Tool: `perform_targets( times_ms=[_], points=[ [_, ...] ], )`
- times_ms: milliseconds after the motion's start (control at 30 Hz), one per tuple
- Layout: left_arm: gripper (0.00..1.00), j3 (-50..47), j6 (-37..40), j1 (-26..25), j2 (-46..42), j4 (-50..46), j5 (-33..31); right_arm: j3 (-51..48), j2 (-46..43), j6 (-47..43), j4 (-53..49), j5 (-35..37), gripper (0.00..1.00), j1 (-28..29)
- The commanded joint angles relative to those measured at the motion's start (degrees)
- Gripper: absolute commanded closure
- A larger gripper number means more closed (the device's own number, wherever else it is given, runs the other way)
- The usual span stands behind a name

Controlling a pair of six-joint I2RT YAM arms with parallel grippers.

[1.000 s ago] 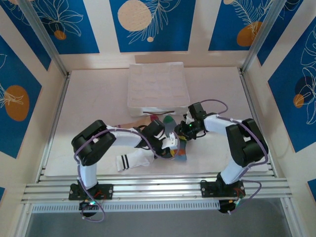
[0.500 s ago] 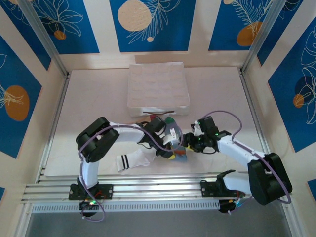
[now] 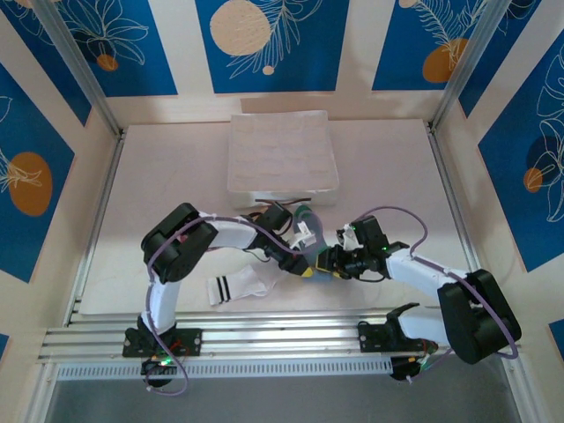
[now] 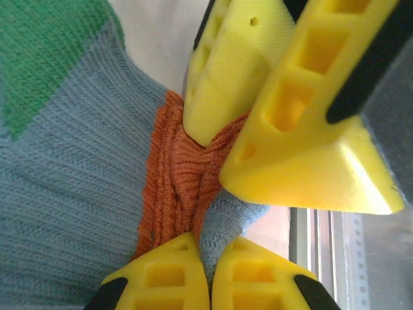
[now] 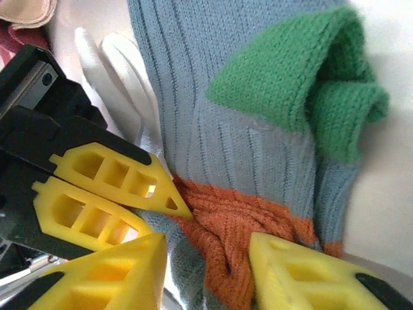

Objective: Roll the socks

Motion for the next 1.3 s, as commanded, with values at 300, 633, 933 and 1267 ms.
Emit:
perform_targets(
  times_ms=[300,633,933,1267],
  points=[
    [0.67,-7.7,8.5,0.9,-7.0,10.0,-5.9,6.7,9.3,1.7,-15.5,8.6,1.00,0.6],
    [0.56,-20.9,30.8,-4.3,-21.9,24.2,-17.9,10.0,13.0,0.0,-18.0,8.7,1.00,0.5],
    [0.49,-21.5,45.4,-12.9,-18.8,28.0,-36.1,13.5,19.7,-2.9,-19.5,5.3,1.00,-1.1],
    [0.52,-18.0,44.6,-13.4,-11.2,27.8,-37.9,14.8,21.9,-3.5,-19.3,3.5,1.00,-1.4]
  ],
)
